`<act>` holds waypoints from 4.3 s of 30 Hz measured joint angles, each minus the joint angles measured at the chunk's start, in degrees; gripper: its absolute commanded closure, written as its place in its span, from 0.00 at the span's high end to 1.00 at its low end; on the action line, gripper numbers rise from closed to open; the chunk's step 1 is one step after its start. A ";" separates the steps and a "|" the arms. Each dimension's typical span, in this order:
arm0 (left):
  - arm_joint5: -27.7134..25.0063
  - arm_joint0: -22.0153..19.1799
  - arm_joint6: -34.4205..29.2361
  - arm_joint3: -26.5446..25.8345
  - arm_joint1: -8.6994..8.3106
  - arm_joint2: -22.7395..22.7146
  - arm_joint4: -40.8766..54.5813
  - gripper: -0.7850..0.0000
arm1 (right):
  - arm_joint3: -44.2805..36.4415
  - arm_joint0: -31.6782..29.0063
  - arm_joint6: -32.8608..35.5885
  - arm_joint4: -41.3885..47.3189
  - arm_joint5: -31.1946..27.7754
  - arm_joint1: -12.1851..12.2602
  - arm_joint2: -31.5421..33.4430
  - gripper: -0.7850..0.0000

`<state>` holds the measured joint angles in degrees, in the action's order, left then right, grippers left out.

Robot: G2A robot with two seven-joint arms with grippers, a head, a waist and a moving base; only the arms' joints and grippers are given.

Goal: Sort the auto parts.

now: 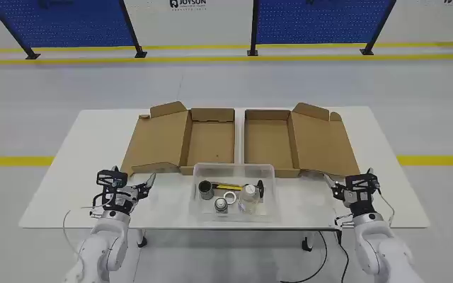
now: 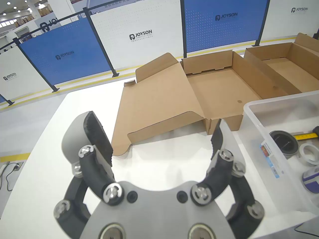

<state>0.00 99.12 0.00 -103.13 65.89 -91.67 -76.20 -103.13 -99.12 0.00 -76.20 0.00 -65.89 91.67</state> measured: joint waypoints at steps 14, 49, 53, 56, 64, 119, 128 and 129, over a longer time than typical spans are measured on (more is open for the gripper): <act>-0.13 -0.25 0.07 -0.29 0.01 0.07 -0.07 1.00 | 0.00 0.00 0.00 0.00 0.00 0.00 0.00 1.00; -15.81 -17.67 -10.21 -4.21 2.75 28.33 -4.29 1.00 | 0.00 0.00 0.00 0.00 0.00 0.00 0.00 1.00; -17.33 -17.42 -11.42 -3.63 2.90 30.02 -3.69 1.00 | 0.00 0.00 0.00 0.00 0.00 0.00 0.00 1.00; -18.12 -17.23 -12.62 -3.48 3.01 31.23 -3.42 1.00 | 0.00 0.00 0.00 0.00 0.00 0.00 0.00 1.00; -18.75 -18.26 -14.04 -1.50 3.37 34.11 -5.56 1.00 | 0.00 0.00 0.00 0.00 0.00 0.00 0.00 1.00; -16.88 -28.61 -17.27 15.76 7.67 41.12 4.28 0.79 | 0.00 0.00 0.00 0.00 0.00 0.00 0.00 1.00; -18.03 -28.54 -17.62 15.83 7.67 40.83 4.31 0.29 | 0.00 0.00 0.00 0.00 0.00 0.00 0.00 1.00; -18.11 -28.51 -17.54 15.81 7.67 40.81 4.24 0.25 | 0.00 0.00 0.00 0.00 0.00 0.00 0.00 1.00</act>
<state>-18.11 70.61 -17.54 -87.32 73.56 -50.86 -71.96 -103.13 -99.12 0.00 -76.20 0.00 -65.89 91.67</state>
